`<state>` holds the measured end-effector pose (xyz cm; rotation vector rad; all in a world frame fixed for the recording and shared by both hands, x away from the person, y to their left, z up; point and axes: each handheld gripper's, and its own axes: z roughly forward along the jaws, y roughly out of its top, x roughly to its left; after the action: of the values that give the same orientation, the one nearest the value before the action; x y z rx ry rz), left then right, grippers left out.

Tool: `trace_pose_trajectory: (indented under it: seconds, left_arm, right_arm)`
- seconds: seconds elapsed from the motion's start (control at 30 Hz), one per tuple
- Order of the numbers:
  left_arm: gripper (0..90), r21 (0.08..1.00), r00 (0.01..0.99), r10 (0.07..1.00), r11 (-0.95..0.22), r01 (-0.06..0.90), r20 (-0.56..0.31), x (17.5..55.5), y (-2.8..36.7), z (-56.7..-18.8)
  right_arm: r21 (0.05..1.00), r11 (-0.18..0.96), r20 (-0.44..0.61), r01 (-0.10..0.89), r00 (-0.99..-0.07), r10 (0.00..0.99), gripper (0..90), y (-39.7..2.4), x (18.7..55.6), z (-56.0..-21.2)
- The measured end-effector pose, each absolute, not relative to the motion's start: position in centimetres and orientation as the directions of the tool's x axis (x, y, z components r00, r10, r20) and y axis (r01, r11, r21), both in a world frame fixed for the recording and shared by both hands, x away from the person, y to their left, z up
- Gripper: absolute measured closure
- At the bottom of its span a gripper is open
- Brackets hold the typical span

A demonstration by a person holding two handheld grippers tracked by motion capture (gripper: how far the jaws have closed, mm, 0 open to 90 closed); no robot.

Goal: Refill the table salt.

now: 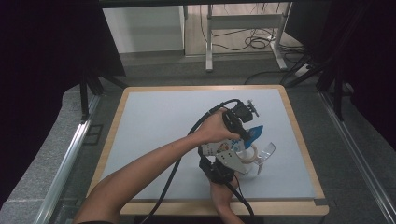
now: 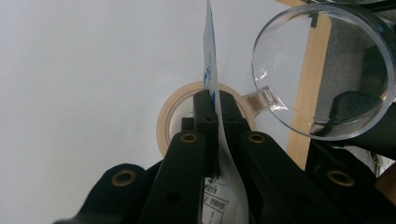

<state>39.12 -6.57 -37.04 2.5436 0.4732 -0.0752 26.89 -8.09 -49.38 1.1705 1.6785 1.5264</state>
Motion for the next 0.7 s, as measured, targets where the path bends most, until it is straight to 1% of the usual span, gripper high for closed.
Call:
trace_pose_trajectory:
  seconds: [0.7]
  left_arm:
    - [90.0,0.504,0.935,0.322,-0.789,0.352,-0.148,39.12,-6.67,-37.18]
  right_arm:
    - [0.975,-0.036,0.133,0.217,-0.449,0.884,52.8,-8.15,26.95,-49.52]
